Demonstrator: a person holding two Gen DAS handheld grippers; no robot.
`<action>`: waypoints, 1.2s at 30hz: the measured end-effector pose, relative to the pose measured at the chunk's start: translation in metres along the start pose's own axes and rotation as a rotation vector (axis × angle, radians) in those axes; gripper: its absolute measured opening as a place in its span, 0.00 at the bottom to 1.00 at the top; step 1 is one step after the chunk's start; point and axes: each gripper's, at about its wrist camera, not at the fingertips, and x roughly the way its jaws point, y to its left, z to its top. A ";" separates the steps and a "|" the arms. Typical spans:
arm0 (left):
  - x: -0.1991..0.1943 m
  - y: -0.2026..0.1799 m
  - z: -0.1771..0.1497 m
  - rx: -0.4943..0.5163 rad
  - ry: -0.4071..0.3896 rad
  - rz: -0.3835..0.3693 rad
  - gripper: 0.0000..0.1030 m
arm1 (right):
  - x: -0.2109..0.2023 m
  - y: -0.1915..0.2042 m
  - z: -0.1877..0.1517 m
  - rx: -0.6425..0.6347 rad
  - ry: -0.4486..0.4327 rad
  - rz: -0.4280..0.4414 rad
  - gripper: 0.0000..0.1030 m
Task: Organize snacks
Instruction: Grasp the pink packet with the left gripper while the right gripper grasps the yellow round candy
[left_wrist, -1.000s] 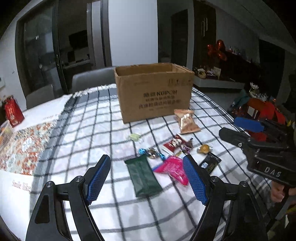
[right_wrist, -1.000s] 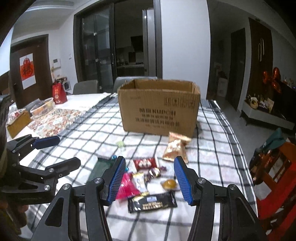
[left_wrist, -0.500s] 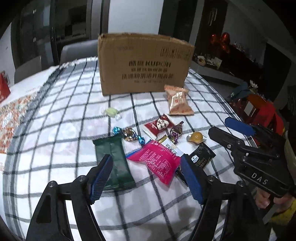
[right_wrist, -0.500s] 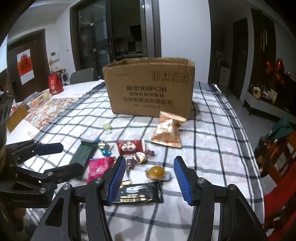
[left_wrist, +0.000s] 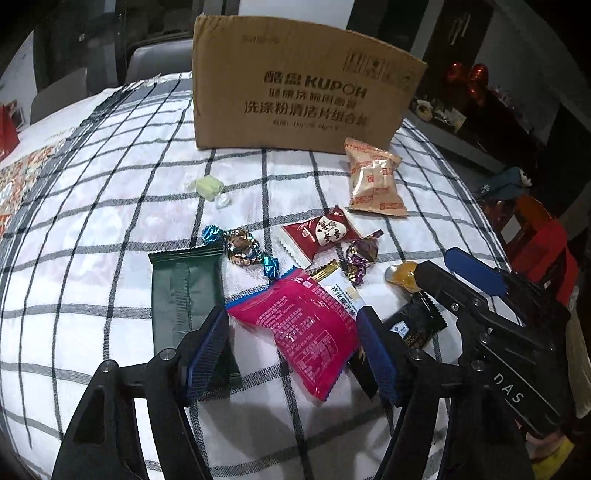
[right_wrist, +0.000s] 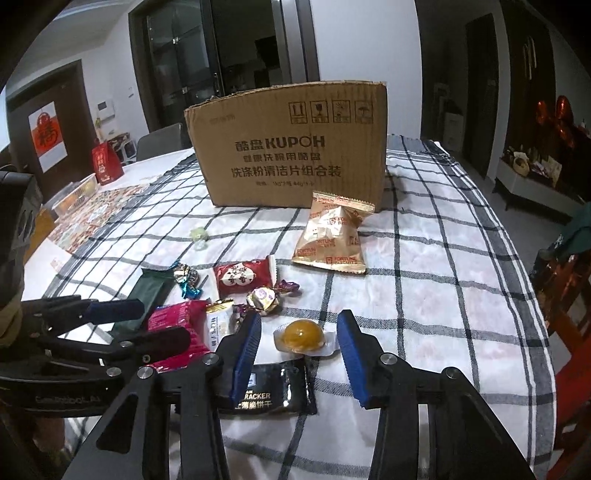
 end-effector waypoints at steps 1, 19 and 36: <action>0.002 0.000 0.001 -0.005 0.004 0.000 0.68 | 0.002 0.000 0.000 0.001 0.002 0.002 0.40; 0.010 -0.003 0.007 -0.019 -0.015 0.000 0.55 | 0.023 -0.003 -0.003 0.028 0.061 0.028 0.32; -0.002 0.000 0.003 -0.008 -0.043 -0.027 0.36 | -0.001 0.007 0.003 0.035 0.018 0.017 0.29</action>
